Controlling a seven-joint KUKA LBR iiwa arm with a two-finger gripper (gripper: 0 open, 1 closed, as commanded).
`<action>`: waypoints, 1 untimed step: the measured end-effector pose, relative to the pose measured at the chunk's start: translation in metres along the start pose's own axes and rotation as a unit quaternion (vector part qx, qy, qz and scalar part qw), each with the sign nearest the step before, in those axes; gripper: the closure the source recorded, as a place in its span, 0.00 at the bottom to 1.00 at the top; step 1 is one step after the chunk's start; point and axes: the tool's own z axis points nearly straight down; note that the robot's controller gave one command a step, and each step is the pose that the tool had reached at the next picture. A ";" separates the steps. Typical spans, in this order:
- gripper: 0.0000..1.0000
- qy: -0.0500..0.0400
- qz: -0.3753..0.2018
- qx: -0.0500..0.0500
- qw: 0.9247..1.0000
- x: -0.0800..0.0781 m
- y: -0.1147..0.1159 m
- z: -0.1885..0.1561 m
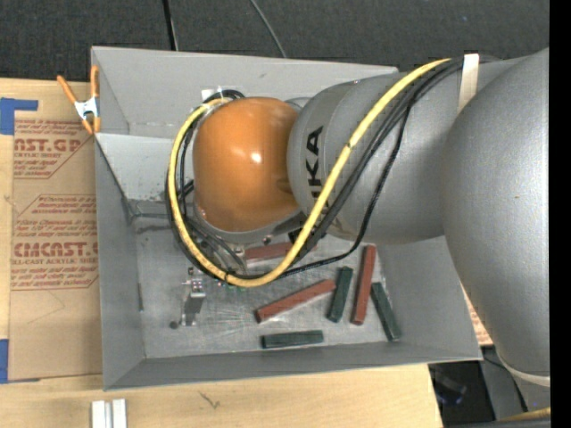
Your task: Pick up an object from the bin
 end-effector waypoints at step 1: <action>0.00 -0.004 0.001 -0.001 1.000 -0.002 -0.001 -0.004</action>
Offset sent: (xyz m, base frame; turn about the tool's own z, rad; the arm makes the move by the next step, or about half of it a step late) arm 0.0102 -0.0817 -0.0617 -0.1472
